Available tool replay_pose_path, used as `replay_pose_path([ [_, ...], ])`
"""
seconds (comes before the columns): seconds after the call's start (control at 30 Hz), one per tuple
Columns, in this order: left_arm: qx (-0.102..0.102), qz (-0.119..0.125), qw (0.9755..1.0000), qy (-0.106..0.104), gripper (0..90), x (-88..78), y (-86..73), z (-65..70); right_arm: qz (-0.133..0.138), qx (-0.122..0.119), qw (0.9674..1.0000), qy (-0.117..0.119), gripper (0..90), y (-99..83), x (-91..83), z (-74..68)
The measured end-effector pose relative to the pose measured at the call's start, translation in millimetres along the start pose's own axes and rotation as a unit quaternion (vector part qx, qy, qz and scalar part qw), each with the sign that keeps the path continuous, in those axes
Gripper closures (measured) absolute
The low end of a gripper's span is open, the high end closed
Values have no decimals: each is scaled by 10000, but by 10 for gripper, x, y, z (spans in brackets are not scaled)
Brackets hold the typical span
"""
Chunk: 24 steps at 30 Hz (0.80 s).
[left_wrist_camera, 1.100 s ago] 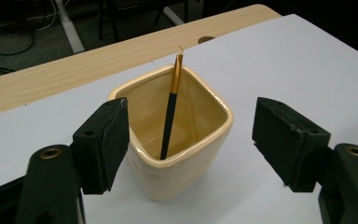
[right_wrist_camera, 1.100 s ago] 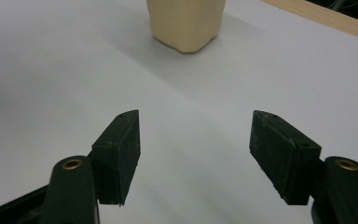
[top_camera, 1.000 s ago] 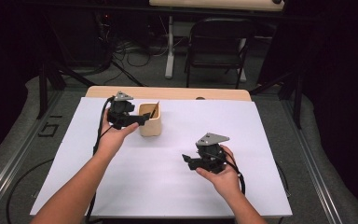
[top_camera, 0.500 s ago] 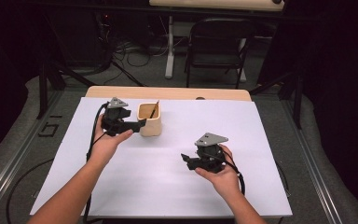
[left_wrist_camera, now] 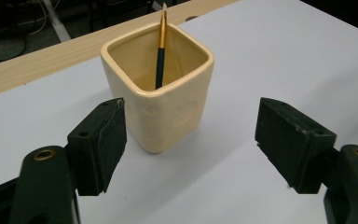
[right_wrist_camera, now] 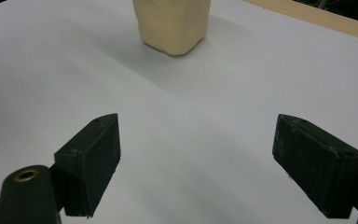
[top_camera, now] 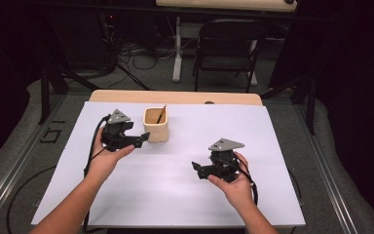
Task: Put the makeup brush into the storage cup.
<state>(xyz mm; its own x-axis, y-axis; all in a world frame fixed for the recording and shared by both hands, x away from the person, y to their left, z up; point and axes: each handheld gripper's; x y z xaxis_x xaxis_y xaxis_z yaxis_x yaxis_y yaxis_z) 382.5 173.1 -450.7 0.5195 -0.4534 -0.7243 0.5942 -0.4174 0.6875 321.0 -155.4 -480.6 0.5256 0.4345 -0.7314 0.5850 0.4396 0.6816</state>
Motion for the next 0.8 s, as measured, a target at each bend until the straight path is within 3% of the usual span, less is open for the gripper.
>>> replay_pose_path([
  [0.6,41,-91,9996,-246,209,-62,-249,60,30,105,9999,-125,139,-131,-75,56],
  [0.8,33,-70,9998,-203,209,-77,-361,76,9,161,9997,-190,139,-231,-106,105],
])
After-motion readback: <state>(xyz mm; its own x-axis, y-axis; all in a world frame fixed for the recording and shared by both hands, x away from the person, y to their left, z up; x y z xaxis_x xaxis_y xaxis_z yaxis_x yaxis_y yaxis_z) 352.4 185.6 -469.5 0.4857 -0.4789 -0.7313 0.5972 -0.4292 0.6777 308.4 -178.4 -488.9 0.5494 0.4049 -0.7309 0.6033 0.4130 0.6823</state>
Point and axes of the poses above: each handheld gripper's, and its own axes: x roughly forward along the jaws, y roughly out of its top, z roughly to its right, and after that the axes turned 11 degrees about -z, right-handed
